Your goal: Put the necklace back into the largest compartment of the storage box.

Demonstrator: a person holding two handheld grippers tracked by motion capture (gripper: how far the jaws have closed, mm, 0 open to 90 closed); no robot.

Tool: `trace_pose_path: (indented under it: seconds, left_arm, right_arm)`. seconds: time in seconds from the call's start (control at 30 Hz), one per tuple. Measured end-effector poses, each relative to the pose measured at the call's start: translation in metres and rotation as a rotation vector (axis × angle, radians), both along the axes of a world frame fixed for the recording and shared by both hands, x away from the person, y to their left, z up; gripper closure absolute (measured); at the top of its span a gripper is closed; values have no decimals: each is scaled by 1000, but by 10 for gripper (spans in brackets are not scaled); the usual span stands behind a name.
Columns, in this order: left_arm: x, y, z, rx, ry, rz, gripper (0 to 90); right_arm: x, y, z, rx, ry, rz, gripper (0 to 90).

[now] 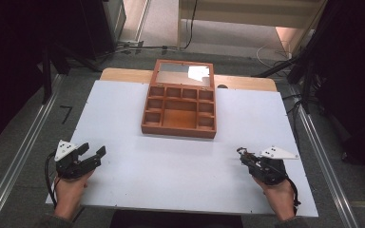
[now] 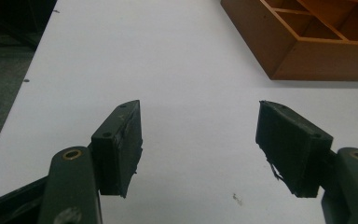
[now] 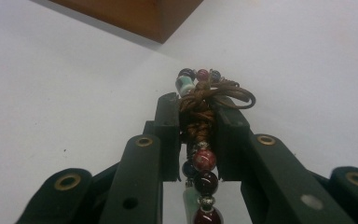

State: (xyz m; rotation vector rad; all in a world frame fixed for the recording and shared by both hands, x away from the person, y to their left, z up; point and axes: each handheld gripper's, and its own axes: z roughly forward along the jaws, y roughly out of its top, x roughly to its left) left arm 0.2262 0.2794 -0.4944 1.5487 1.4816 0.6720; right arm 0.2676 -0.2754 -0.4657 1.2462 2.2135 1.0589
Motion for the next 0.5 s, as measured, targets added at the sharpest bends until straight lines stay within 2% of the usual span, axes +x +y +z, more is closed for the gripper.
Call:
trace_pose_path:
  seconds: [0.5]
  left_arm:
    - [0, 0, 0, -1, -2, 2, 314]
  right_arm:
    - [3, 11, 3, 1, -11, 22, 715]
